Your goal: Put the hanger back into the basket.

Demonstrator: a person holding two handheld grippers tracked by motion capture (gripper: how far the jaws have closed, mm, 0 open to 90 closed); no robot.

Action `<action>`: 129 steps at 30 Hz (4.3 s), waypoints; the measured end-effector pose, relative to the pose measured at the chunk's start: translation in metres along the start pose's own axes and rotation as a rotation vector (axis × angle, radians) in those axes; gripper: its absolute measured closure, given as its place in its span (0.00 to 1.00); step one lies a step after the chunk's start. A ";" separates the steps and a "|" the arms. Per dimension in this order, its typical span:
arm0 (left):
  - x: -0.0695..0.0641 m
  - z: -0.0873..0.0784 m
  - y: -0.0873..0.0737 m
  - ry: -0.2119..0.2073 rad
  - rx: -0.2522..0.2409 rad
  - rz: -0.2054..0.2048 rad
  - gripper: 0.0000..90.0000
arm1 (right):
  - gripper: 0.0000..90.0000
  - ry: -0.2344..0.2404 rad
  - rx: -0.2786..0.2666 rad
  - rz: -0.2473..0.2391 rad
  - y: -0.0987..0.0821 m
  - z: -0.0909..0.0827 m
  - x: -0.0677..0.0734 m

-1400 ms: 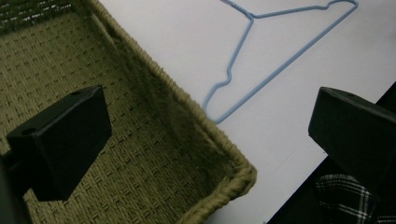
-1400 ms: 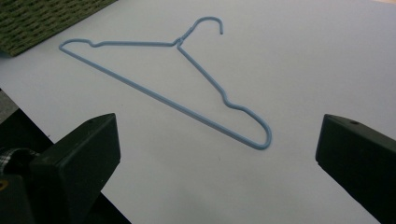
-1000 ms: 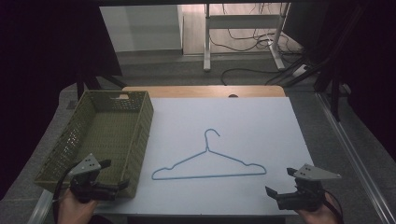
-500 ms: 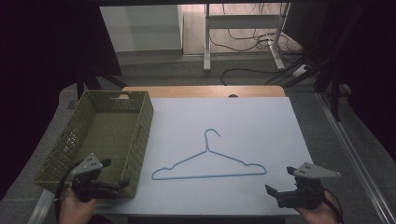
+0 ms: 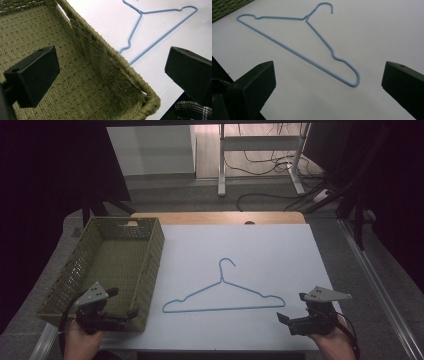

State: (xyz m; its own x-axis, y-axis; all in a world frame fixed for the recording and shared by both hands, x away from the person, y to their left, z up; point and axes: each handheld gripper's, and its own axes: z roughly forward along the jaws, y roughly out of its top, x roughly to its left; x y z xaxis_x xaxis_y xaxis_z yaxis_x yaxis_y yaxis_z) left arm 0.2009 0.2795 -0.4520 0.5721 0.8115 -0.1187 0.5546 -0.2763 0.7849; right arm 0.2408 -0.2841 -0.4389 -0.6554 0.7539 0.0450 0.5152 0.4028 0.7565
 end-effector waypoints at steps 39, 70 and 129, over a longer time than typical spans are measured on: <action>-0.026 0.029 0.041 -0.082 0.026 0.081 0.01 | 0.00 0.051 0.059 -0.007 0.047 0.060 -0.009; -0.073 0.079 0.061 -0.191 0.052 0.120 0.00 | 0.15 0.137 0.127 -0.124 0.079 0.116 0.001; -0.060 0.188 0.080 -0.182 0.241 0.204 0.34 | 0.97 0.231 0.208 -0.450 0.084 0.181 0.010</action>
State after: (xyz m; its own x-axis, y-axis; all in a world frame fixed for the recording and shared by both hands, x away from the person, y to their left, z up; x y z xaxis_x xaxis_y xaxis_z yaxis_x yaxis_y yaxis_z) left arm 0.3246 0.1118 -0.4969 0.7719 0.6282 -0.0976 0.5321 -0.5544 0.6399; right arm 0.3774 -0.1483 -0.4926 -0.9283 0.3598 -0.0935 0.2393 0.7709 0.5903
